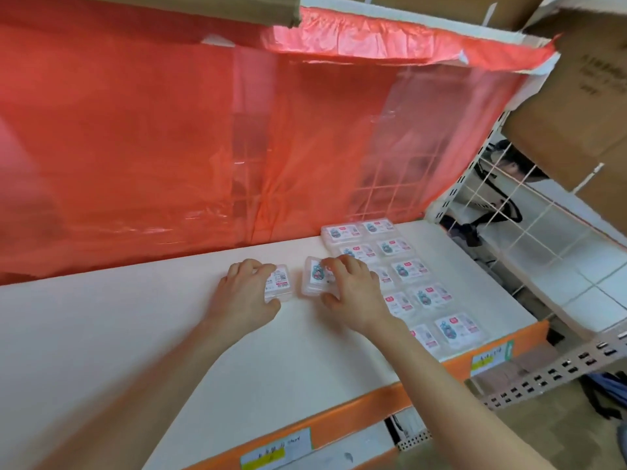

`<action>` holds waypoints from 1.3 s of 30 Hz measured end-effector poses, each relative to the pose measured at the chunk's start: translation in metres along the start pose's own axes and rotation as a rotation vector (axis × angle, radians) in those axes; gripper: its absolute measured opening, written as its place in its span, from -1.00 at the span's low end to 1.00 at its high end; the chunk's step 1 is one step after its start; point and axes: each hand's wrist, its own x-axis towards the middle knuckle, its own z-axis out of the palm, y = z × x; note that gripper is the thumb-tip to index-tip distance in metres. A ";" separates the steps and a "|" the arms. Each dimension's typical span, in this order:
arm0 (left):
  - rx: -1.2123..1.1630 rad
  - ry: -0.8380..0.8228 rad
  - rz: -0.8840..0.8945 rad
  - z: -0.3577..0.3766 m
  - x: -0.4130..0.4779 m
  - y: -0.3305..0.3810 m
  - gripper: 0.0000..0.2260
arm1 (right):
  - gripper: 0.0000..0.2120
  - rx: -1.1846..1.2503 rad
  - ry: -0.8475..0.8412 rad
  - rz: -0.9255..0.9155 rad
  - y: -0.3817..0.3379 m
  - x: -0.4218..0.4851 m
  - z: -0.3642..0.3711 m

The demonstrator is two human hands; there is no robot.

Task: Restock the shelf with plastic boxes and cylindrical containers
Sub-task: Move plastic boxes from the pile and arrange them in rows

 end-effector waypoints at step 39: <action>0.306 0.001 -0.212 0.041 -0.002 0.027 -0.42 | -0.45 -0.153 -0.133 -0.249 0.023 0.062 0.030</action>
